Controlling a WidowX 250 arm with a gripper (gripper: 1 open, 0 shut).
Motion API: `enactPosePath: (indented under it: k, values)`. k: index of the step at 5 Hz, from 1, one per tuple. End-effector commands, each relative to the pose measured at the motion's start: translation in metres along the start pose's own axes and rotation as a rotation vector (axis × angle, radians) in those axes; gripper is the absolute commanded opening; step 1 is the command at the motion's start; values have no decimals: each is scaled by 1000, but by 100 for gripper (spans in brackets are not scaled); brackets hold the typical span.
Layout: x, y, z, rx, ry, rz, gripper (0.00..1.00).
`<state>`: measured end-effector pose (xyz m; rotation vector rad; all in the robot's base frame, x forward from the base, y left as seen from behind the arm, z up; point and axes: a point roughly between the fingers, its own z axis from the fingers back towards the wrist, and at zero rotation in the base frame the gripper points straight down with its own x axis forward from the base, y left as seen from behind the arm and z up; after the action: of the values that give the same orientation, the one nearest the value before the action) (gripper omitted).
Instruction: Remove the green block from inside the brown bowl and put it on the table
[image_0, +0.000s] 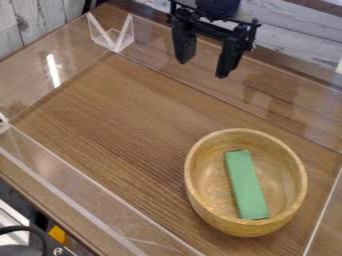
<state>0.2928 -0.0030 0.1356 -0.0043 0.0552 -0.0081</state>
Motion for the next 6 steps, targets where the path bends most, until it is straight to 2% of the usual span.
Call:
enactPosePath:
  k: [1, 2, 3, 5, 6]
  values:
    - [-1, 11, -4, -11, 16, 38, 100]
    - [-16, -5, 2, -34, 26, 6, 100]
    - [-24, -9, 6, -33, 42, -63, 100]
    - [-37, -3, 21, -53, 67, -2, 100]
    - [-38, -7, 21, -67, 74, 15, 100]
